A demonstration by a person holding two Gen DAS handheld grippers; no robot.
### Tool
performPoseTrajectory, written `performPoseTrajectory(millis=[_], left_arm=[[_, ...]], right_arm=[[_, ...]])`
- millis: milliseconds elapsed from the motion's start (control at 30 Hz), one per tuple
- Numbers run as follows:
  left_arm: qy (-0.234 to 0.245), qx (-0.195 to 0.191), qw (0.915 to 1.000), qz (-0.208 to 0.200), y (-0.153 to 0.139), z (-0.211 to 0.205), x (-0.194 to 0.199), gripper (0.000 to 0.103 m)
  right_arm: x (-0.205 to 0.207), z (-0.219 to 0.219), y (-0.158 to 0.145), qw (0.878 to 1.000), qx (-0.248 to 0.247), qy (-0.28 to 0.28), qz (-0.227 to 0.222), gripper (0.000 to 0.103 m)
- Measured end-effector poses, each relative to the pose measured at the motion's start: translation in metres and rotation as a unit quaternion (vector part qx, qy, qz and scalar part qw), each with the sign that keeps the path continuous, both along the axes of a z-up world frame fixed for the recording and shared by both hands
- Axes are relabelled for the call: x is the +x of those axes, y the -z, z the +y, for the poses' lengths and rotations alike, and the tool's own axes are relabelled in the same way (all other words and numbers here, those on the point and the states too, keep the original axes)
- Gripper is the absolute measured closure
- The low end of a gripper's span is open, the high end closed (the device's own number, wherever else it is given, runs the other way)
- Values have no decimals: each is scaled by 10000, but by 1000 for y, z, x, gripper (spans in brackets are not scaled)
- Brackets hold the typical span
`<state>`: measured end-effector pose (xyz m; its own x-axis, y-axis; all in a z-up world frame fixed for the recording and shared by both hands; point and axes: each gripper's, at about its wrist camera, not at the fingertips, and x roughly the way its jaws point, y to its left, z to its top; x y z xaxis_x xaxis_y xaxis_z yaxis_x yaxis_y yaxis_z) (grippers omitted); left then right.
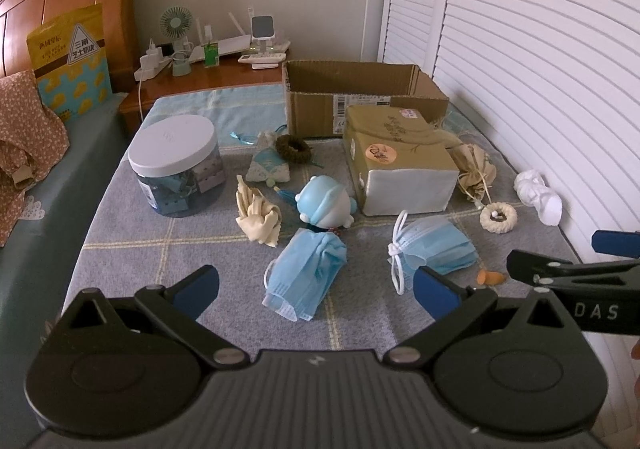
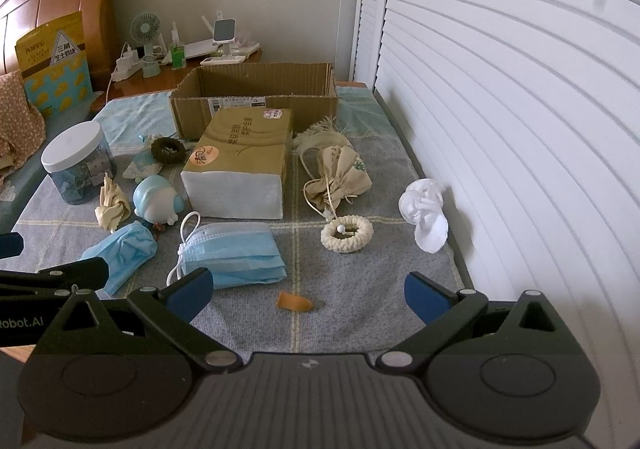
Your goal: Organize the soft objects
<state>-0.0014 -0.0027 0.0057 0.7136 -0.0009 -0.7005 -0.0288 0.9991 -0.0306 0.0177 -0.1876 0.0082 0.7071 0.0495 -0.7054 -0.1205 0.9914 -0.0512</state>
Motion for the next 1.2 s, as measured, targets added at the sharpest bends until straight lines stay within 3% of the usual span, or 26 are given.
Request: performPoseTrajectory(millis=[1200], left_arm=[[108,-2,9999,-74,-2,-1,2,1]], right_arm=[[2,0,-3,9999,-96,-85,-96,0]])
